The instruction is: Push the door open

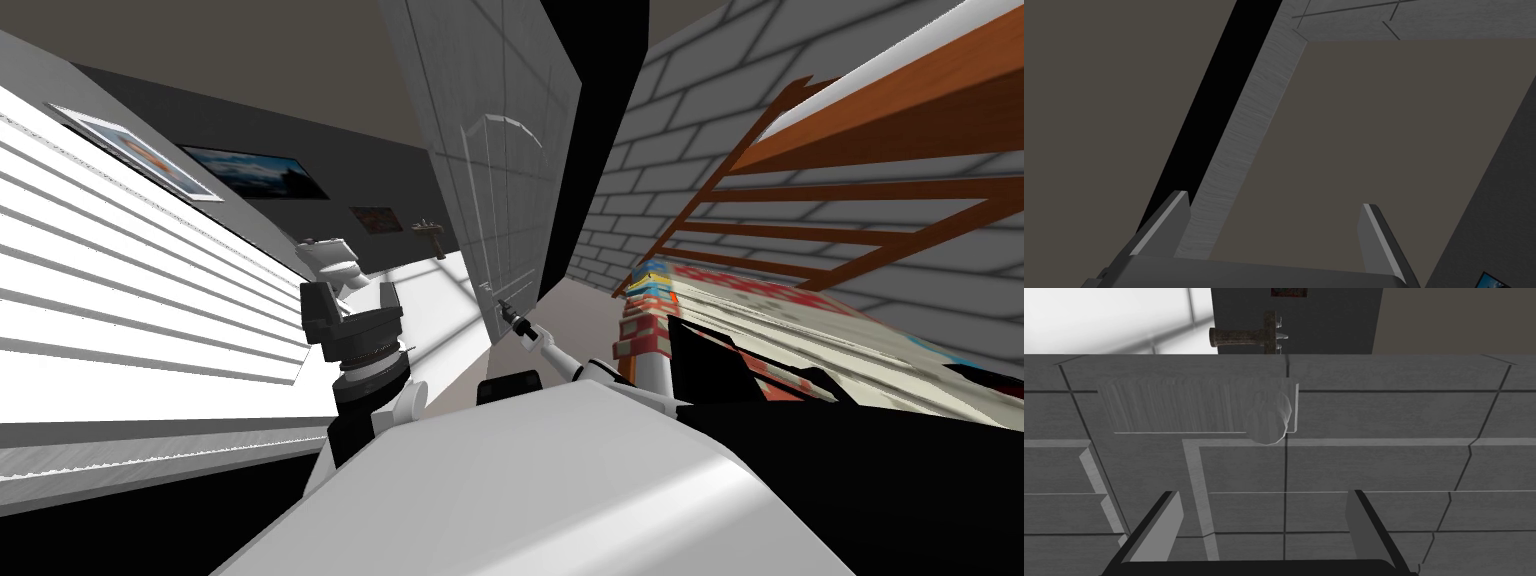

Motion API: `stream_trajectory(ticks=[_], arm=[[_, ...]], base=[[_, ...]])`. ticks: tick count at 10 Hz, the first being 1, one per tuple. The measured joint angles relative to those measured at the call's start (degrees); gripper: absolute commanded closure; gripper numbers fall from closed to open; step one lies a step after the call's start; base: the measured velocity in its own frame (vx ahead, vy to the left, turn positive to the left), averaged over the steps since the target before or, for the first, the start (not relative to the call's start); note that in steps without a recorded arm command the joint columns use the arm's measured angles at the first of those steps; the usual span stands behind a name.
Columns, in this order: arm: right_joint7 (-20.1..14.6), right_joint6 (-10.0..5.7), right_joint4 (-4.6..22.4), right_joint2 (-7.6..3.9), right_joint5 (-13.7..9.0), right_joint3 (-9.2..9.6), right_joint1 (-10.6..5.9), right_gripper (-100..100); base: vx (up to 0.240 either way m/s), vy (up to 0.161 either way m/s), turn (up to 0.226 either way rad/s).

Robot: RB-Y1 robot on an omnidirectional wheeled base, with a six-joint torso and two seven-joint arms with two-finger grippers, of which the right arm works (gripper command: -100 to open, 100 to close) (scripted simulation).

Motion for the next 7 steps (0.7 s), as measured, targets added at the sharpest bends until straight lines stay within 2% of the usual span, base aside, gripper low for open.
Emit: stream_trajectory(ticks=[7], arm=[[0.0,-0.01,0.0,-0.01,0.0,0.03,0.01,-100]], base=[[0.004,0.0,0.001]])
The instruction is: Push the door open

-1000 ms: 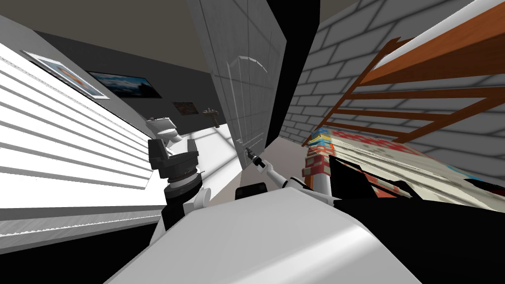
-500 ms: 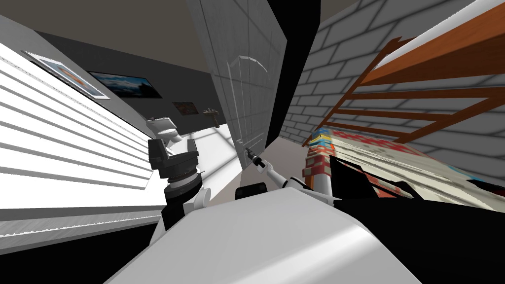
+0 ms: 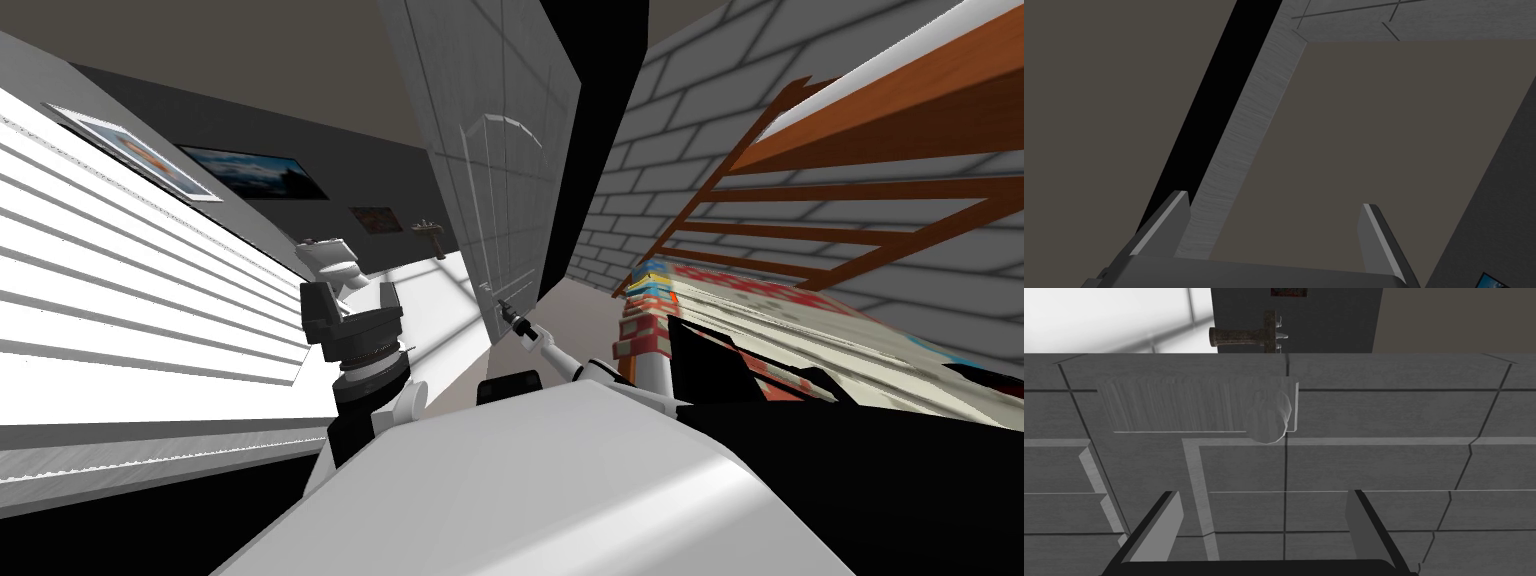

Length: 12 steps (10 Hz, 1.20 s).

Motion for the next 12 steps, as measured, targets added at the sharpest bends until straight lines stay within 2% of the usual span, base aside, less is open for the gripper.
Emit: stream_trajectory(ticks=[5,12], arm=[[-0.8,-0.15,-0.3,-0.43,0.1,1.22,-0.12,-100],[-0.8,-0.16,-0.3,-0.42,0.1,1.25,-0.07,-100]], base=[[0.031,-0.005,-0.026],[-0.002,0.001,0.005]])
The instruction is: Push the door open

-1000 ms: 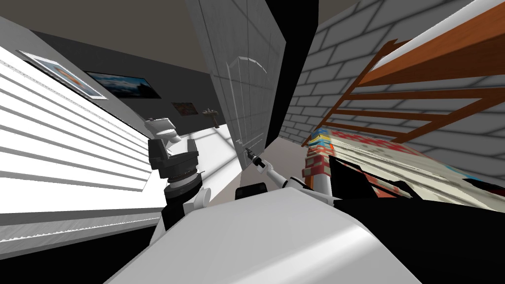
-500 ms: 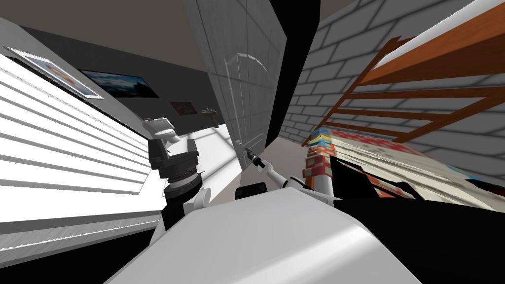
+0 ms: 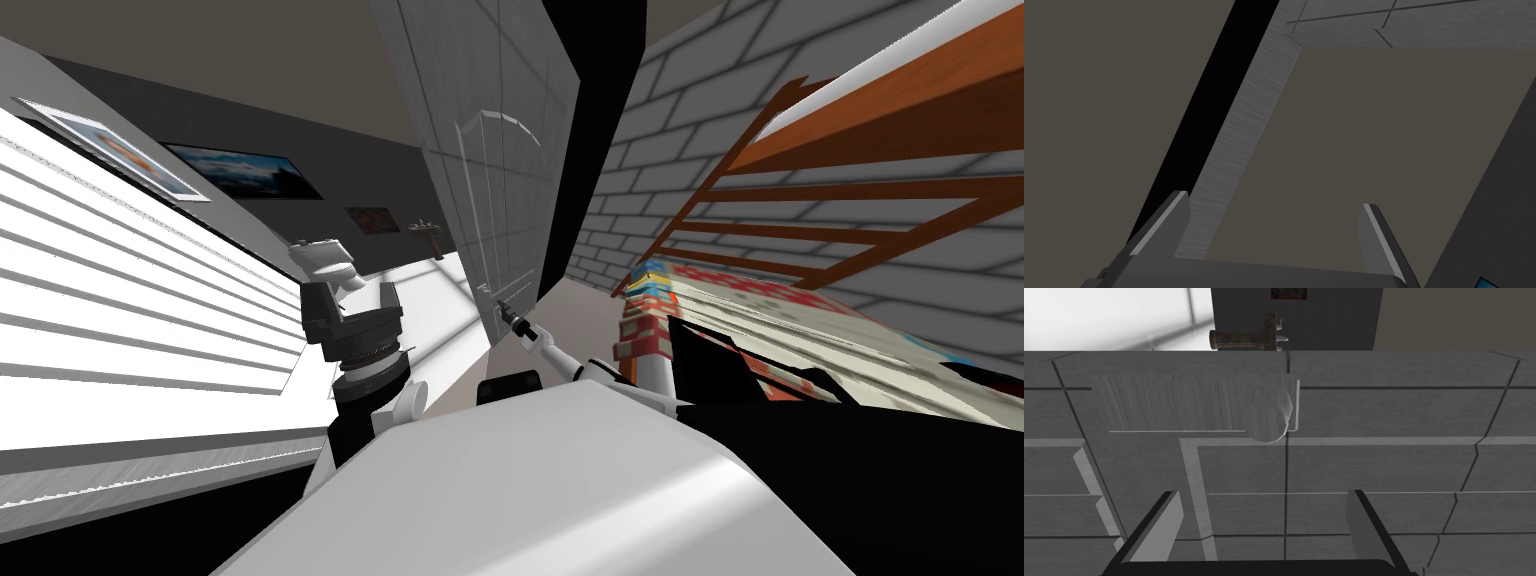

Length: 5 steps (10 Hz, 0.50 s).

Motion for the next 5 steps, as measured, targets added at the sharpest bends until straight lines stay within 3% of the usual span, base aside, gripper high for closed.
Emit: stream_trajectory(ticks=[2,5], arm=[[-0.2,-0.09,-0.1,-0.12,0.1,0.52,0.04,-100],[-0.6,-0.14,-0.3,-0.38,0.1,0.97,-0.04,-100]], base=[[0.028,-0.018,-0.087],[0.001,0.004,0.02]])
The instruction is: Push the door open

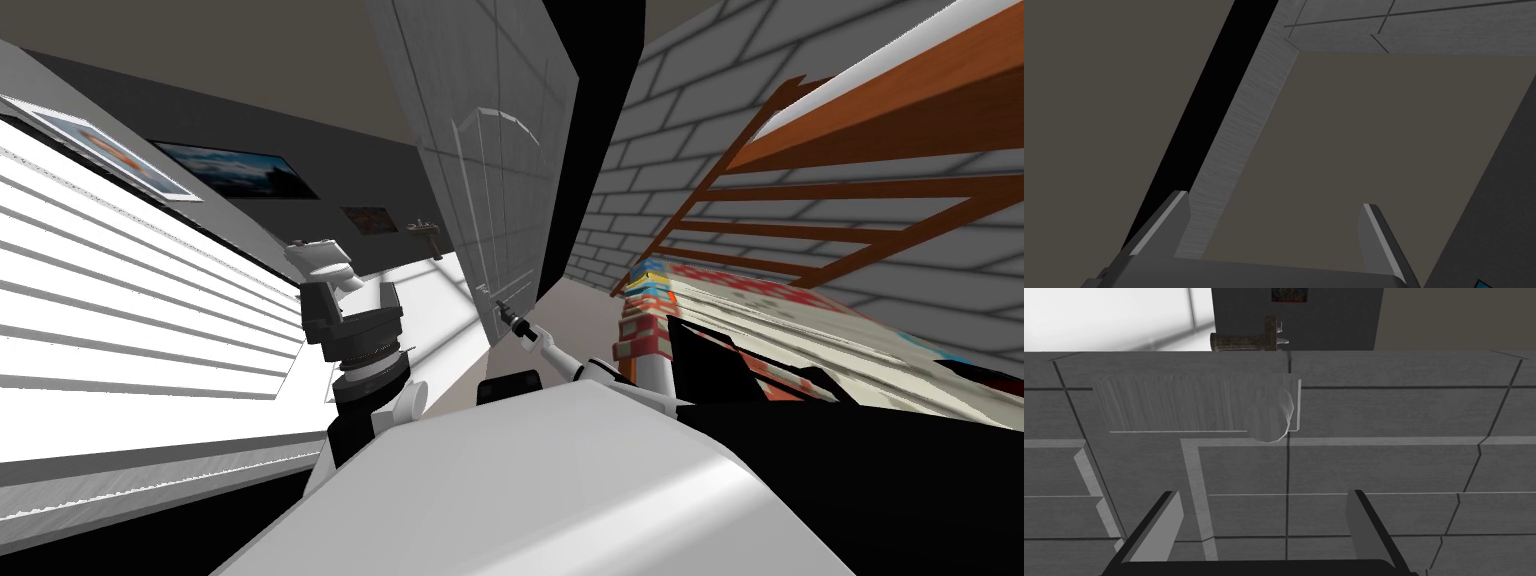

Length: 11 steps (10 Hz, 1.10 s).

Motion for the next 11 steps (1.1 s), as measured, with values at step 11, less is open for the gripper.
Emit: stream_trajectory(ticks=[11], arm=[[-0.1,-0.04,-0.1,-0.08,0.0,0.24,-0.02,-100]], base=[[0.005,-0.001,-0.003]])
